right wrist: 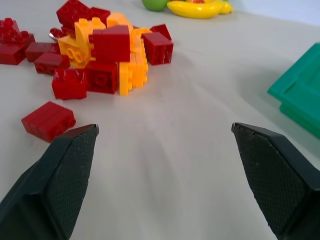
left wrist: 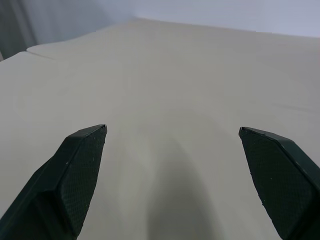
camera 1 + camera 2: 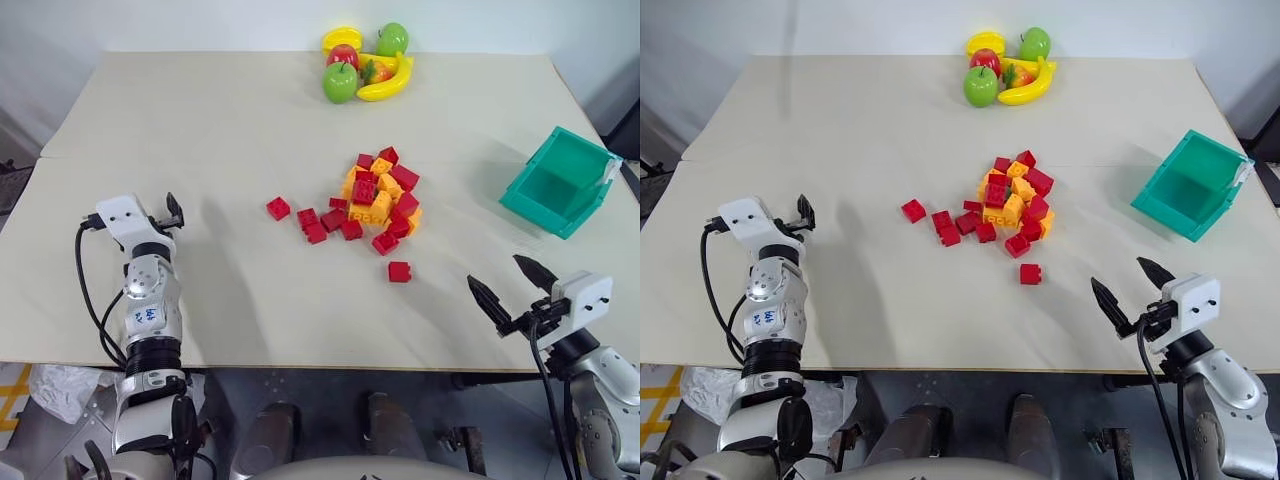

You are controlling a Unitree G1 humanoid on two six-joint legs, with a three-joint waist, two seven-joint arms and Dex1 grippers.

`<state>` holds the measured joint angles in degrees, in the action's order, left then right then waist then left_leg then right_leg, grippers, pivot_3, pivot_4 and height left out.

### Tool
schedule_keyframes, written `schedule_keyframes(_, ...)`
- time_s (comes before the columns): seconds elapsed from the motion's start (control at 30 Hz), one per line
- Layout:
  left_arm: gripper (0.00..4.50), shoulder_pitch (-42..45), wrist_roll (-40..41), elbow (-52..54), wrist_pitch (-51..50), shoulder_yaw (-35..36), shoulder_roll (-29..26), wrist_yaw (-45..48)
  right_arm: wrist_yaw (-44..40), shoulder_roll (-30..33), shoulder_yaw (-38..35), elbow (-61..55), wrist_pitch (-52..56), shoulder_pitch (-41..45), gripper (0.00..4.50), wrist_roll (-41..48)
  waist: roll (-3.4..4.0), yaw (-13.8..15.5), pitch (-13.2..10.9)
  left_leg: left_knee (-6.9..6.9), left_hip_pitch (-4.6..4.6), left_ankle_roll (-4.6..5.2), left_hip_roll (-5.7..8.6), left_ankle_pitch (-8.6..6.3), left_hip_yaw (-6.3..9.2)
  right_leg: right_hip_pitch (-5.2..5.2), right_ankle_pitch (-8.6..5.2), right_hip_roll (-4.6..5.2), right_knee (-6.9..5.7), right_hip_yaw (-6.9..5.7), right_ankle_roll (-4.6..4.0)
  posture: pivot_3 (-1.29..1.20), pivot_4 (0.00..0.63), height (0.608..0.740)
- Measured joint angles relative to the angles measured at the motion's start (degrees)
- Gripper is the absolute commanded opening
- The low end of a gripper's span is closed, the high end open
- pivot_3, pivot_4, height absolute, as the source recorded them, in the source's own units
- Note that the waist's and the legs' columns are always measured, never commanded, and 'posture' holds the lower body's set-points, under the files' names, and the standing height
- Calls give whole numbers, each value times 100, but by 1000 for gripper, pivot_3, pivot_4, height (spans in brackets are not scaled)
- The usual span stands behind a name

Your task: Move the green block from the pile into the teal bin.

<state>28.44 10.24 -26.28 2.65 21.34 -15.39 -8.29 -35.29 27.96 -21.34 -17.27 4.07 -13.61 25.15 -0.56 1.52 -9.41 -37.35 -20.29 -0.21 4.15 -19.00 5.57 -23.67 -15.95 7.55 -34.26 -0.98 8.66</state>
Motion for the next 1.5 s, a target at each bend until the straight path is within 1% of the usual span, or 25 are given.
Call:
schedule_keyframes(0.13,4500,0,20,1,108,-21,58,135,23,-9,106,44,-13,117,4476,-70,0,1,0,-1,0,0,0,0,0,0,0,0,-3,0,0,0,150,740)
schedule_keyframes(0.27,4500,-1,96,67,237,-115,82,460,108,-9,156,-9,122,189,4476,-103,0,1,0,-4,0,0,0,0,0,0,0,1,-4,0,0,0,150,740)
schedule_keyframes(0.4,4500,0,142,78,28,-142,50,659,203,8,264,-240,395,270,4476,-116,0,-6,0,-7,0,0,0,0,-1,-1,0,0,-10,1,0,0,150,740)
schedule_keyframes(0.43,4500,-1,136,79,-51,-242,-38,820,287,58,305,-359,586,337,4476,-118,0,-11,-1,-10,-1,0,0,0,-2,-2,0,0,-14,2,0,0,150,740)
schedule_keyframes(0.47,4500,-12,131,80,-84,-364,-164,1098,405,109,350,-514,853,451,4476,-113,1,-19,-1,-13,0,0,0,0,-3,-3,0,0,-17,4,0,0,150,740)
schedule_keyframes(0.53,4500,-51,185,166,2,-666,-441,2024,688,168,515,-886,1520,890,4476,17,7,-40,-4,-20,0,-2,-3,1,-5,-4,0,-1,-22,6,-2,0,150,740)
schedule_keyframes(0.63,4500,-64,400,299,203,-1095,-801,3570,1101,134,1068,-1456,2389,1743,4476,161,16,-49,-10,-26,0,-4,-7,1,-1,-4,-3,-1,-28,3,-8,0,150,740)
schedule_keyframes(0.77,4500,-46,724,226,199,-1295,-1225,5163,1560,-128,1605,-1643,3147,2530,4476,191,19,-36,-12,-24,-10,-2,-8,0,8,-11,-4,3,-25,-3,-11,0,150,740)
schedule_keyframes(0.8,4500,5,813,175,188,-1296,-1250,5442,1630,-191,1705,-1643,3251,2669,4476,185,23,-37,-14,-23,-12,-1,-8,-1,8,-13,-4,6,-25,-2,-11,0,150,740)
schedule_keyframes(0.9,4500,220,1131,-124,186,-1305,-1393,6553,1762,-367,2243,-1474,3447,3232,3938,-53,24,-39,-15,-25,-16,0,-1,-2,9,-15,-4,3,-33,-8,-10,0,150,740)
schedule_keyframes(0.97,4500,365,1333,-267,133,-1309,-1471,7249,1780,-479,2517,-1349,3468,3411,3223,-183,24,-34,-15,-22,-18,1,-1,-2,13,-15,-4,2,-41,-11,-10,0,150,740)
schedule_keyframes(1.03,4500,458,1423,-442,161,-1306,-1516,7743,1803,-614,2648,-1228,3505,3516,2534,-241,24,-46,-15,-21,-21,4,0,-4,12,-17,-4,2,-39,-10,-10,0,150,740)
schedule_keyframes(1.17,4500,543,1434,-811,442,-1356,-1572,8714,1924,-1019,2934,-922,3710,3966,1212,-372,25,-159,-16,-21,-28,4,1,-4,11,-28,-4,2,-47,-10,-10,0,150,740)
schedule_keyframes(1.27,4500,679,1403,-1075,686,-1417,-1576,9162,1989,-1339,3192,-547,3739,4184,125,-510,25,-206,-16,-23,-35,1,-1,-2,8,-41,-4,-1,-59,-8,-10,0,150,740)
schedule_keyframes(1.3,4500,734,1384,-1101,764,-1456,-1577,9247,1998,-1425,3269,-385,3723,4254,19,-590,25,-211,-16,-29,-45,1,-1,-2,7,-53,-4,0,-68,-6,-10,0,150,740)
schedule_keyframes(1.4,4500,882,1270,-1320,937,-1528,-1597,9419,2042,-1680,3357,207,3601,4579,19,-793,25,-257,-16,-64,-94,0,3,-1,7,-95,-4,1,-99,-4,-10,0,150,740)
schedule_keyframes(1.5,4500,1028,1186,-1624,1065,-1553,-1588,9416,2148,-1959,3398,959,3380,4938,19,-1080,25,-316,-16,-71,-93,-1,4,-1,8,-97,-4,3,-114,-2,-11,0,150,740)
